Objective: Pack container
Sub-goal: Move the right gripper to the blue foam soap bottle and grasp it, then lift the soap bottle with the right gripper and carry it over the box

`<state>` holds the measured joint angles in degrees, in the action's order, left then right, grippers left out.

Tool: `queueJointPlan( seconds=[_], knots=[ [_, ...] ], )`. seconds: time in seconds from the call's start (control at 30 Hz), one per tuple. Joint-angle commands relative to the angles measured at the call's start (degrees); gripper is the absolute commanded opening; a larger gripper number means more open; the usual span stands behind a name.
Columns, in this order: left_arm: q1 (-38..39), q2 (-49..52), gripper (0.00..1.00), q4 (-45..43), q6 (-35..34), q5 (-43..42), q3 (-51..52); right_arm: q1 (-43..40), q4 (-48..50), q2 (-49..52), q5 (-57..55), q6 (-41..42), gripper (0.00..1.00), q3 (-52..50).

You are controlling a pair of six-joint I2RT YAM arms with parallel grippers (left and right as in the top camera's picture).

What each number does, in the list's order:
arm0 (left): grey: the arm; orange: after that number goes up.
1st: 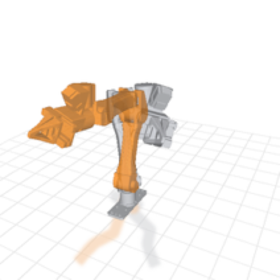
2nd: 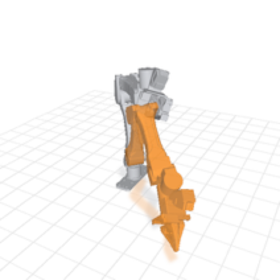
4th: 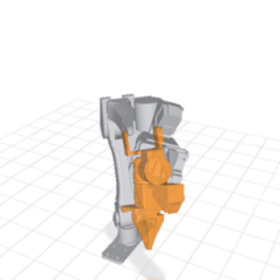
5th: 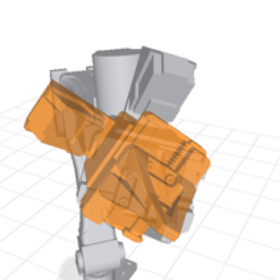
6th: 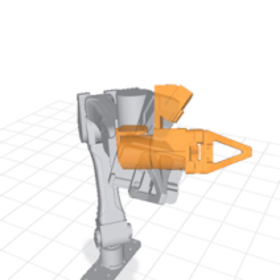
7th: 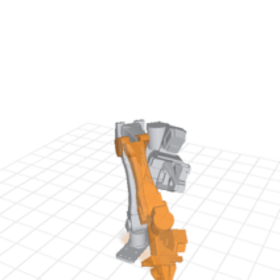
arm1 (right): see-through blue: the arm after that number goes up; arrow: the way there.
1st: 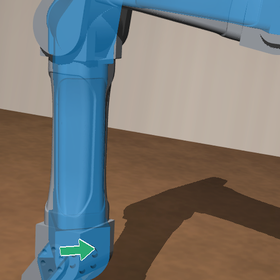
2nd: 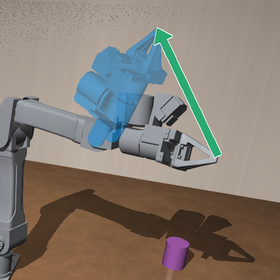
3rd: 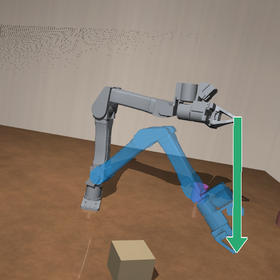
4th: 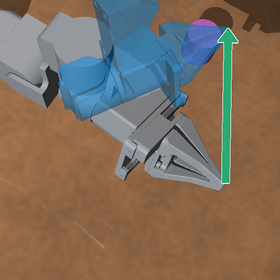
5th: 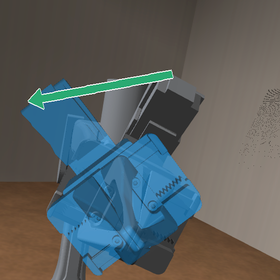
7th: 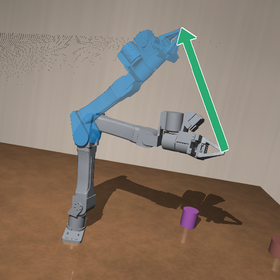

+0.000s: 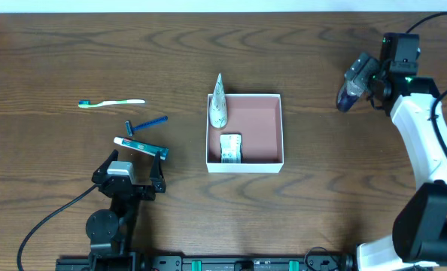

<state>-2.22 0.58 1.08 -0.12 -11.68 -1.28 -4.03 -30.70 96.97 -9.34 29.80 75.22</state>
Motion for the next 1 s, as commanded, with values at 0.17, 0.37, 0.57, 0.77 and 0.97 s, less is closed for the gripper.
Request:
queueJointPlan(
  seconds=[0.17, 0.37, 0.57, 0.77, 0.97],
  knots=[
    [-0.28, -0.35, 0.98, 1.86, 0.33, -1.18, 1.05, -0.39, 7.39, 5.95, 5.97, 0.11, 0.99, 0.85],
    [-0.28, -0.35, 0.98, 1.86, 0.33, -1.18, 1.05, -0.39, 9.51, 8.09, 7.06, -0.85, 0.78, 0.85],
    [-0.28, -0.35, 0.98, 1.86, 0.33, -1.18, 1.05, -0.42, 10.38, 8.04, 7.06, -4.17, 0.61, 0.85],
    [-0.28, -0.35, 0.98, 1.86, 0.33, -1.18, 1.05, -0.39, 10.4, 8.02, 7.23, -7.45, 0.55, 0.85],
    [-0.28, -0.35, 0.98, 1.86, 0.33, -1.18, 1.05, -0.42, 11.78, 7.26, 7.76, -13.05, 0.5, 0.85]
  ],
)
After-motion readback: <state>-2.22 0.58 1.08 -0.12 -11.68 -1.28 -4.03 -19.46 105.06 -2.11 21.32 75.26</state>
